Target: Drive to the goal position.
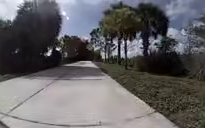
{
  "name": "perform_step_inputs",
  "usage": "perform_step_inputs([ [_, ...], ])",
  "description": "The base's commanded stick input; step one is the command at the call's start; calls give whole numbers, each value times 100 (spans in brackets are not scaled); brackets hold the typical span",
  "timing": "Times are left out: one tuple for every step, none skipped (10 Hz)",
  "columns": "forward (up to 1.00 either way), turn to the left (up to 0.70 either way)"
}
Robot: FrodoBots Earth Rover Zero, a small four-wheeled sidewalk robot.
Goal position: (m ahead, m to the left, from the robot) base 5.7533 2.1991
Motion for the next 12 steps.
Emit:
perform_step_inputs([
  [83, 0],
  [83, 0],
  [83, 0],
  [84, 0],
  [85, 0],
  [85, 34],
  [85, 34],
  [85, 34],
  [85, 28],
  [85, 8],
  [85, 1],
  [85, 0],
])
